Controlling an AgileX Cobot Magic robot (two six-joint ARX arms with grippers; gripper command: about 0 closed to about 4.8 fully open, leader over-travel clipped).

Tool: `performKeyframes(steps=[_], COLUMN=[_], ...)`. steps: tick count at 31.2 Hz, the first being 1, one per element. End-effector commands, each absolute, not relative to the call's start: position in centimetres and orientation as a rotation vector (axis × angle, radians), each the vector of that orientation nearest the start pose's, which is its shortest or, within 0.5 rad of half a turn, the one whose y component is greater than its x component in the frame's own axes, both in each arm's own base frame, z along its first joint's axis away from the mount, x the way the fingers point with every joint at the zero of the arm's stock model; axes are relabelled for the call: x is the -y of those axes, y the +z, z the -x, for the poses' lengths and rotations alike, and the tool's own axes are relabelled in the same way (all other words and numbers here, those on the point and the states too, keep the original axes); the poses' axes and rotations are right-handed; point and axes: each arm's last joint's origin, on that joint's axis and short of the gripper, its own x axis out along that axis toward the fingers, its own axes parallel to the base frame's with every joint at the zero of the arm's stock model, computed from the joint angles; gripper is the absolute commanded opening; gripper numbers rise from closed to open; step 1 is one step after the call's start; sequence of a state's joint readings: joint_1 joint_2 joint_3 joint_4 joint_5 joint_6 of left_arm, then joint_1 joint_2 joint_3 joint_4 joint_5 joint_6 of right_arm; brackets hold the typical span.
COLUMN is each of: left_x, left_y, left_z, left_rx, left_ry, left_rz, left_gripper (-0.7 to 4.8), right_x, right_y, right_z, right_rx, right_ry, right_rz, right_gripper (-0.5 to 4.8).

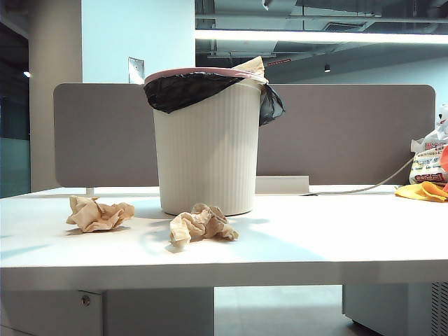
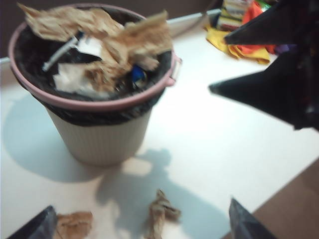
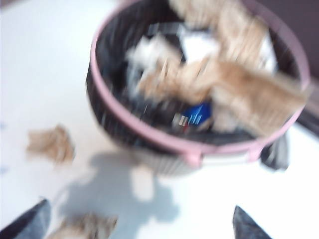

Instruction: Pick up all the trash on the table and put it in the trash can.

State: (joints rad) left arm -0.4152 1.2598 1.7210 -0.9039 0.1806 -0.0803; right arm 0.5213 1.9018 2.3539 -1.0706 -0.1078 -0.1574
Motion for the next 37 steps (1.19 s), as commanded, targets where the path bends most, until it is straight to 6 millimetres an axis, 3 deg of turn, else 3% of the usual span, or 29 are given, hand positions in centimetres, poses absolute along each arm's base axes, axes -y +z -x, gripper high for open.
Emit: performKeyframes(steps=[1, 7, 15, 20, 24, 28, 32, 37], left_x=[9.2, 8.7, 8.5, 9.0, 9.4, 9.8, 10.4, 10.7], left_y=[47.2, 46.9, 46.1, 45.1, 43.5, 42.4, 42.5, 42.9], left_z=[-19.0, -17.6, -17.2, -17.7, -18.4, -18.8, -18.8, -17.9], left_rx=[-0.505, -0.505, -0.501, -0.516, -0.549, -0.563, -0.535, -0.518], left_ry=[-0.579, -0.586, -0.606, -0.677, -0.704, -0.724, -0.751, -0.78], left_rz=[0.02, 0.015, -0.035, -0.018, -0.013, -0.012, -0.007, -0.008], left_gripper=[4.79, 4.79, 4.79, 4.79, 4.79, 4.79, 4.79, 4.79], right_x=[-19.1, -17.6, -12.3, -9.1, -7.5, -7.5, -9.5, -12.8], right_y=[46.5, 49.4, 54.6, 56.1, 56.5, 56.0, 53.9, 47.8], right_z=[-31.3, -27.9, -18.9, -13.7, -11.0, -11.0, -13.8, -18.5], right_rx=[-0.578, -0.519, -0.393, -0.344, -0.316, -0.289, -0.29, -0.407], right_ry=[0.695, 0.726, 0.729, 0.732, 0.741, 0.744, 0.803, 0.909], right_rz=[0.258, 0.228, 0.213, 0.203, 0.2, 0.189, 0.162, 0.137], right_gripper=[4.79, 4.79, 4.79, 4.79, 4.79, 4.79, 4.79, 4.79])
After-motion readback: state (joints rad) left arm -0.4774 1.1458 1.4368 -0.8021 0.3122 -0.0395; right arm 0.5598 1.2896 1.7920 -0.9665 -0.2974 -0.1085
